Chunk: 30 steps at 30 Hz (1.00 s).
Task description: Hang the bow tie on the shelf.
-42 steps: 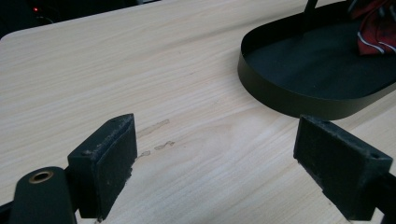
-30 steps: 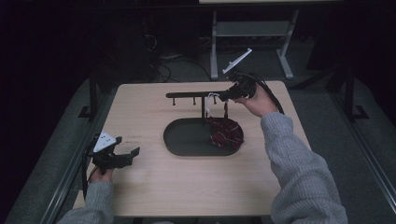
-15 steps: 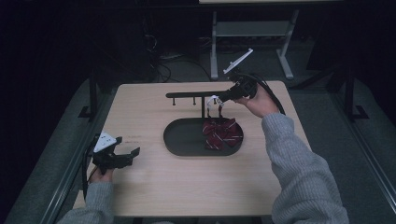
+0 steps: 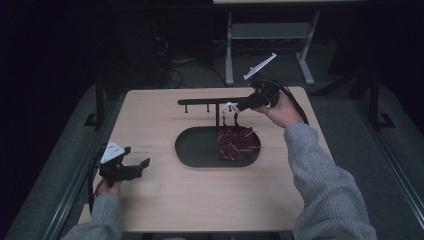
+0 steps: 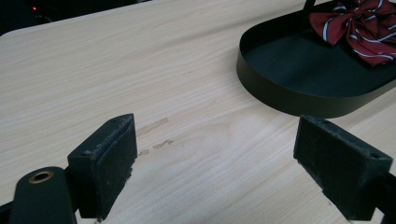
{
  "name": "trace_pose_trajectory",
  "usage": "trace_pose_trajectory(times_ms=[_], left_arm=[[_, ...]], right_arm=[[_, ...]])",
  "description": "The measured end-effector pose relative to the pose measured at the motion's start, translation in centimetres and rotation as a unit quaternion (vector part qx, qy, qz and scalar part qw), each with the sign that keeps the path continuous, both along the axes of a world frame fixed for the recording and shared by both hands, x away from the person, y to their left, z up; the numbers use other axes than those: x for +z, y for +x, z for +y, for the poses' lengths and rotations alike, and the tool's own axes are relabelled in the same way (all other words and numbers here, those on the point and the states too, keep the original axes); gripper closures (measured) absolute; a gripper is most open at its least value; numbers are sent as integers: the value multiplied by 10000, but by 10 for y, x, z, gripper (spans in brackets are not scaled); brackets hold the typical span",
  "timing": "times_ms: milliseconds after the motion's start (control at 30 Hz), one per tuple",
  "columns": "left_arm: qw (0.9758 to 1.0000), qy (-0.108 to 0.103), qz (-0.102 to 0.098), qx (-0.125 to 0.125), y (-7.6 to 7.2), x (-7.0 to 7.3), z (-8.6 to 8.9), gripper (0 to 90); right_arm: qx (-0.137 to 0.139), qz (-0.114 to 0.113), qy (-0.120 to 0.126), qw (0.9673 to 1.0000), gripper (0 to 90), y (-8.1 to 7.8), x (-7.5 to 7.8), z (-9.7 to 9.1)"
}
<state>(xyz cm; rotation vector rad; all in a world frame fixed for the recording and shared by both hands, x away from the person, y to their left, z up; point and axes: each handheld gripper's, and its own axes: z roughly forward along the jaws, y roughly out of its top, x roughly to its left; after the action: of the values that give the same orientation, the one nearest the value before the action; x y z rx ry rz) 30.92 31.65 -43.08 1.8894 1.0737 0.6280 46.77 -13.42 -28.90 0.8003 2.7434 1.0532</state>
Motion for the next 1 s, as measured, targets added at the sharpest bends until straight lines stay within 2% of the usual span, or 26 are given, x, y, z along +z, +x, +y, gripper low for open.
trace_pose_trajectory(times_ms=[1000], left_arm=[[10000, 23, -1, -11, -1, 0, 1, 130]], right_arm=[[38, 73, 199, 9998, 652, -13, -4, -5]])
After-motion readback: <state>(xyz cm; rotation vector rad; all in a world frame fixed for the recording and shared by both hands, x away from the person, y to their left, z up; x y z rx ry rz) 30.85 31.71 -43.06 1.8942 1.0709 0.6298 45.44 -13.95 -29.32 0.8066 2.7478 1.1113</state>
